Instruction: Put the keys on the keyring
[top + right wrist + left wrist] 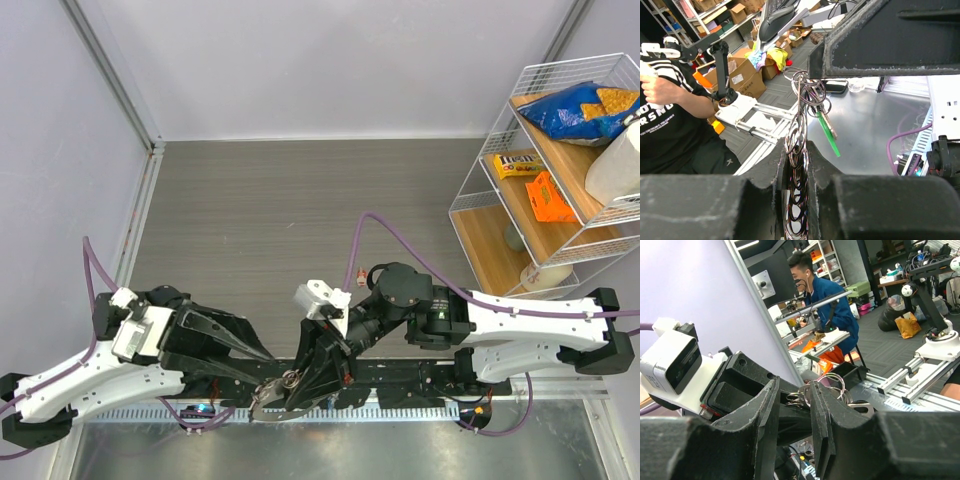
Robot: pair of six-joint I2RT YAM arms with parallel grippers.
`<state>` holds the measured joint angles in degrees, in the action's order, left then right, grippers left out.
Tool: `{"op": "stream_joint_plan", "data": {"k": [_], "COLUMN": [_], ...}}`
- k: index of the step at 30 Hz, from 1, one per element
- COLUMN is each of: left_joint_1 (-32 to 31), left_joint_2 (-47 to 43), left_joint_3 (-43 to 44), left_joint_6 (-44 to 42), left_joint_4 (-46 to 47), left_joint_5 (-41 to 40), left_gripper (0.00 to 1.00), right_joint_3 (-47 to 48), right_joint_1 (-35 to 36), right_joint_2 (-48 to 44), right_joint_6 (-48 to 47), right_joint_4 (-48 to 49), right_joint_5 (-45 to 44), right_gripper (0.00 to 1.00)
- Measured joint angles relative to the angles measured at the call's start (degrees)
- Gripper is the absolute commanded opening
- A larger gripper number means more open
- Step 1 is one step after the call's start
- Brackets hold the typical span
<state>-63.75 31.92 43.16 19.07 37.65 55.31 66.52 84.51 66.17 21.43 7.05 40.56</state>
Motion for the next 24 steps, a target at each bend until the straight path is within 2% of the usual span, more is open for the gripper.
{"op": "stream_joint_plan", "data": {"k": [24], "left_joint_1": [-0.02], "left_joint_2": [-1.22], "left_joint_3": [-0.24], "left_joint_6": [-2.8], "left_joint_4": [-3.08], "left_joint_5": [-0.61], "left_gripper": [0.36], "right_joint_3": [-0.87], "right_joint_1": [0.0], "right_joint_2": [-1.03], "right_joint_6": [1.29], "right_joint_4": [2.73], "right_joint_5": [0.48], "right_gripper": [0.06]}}
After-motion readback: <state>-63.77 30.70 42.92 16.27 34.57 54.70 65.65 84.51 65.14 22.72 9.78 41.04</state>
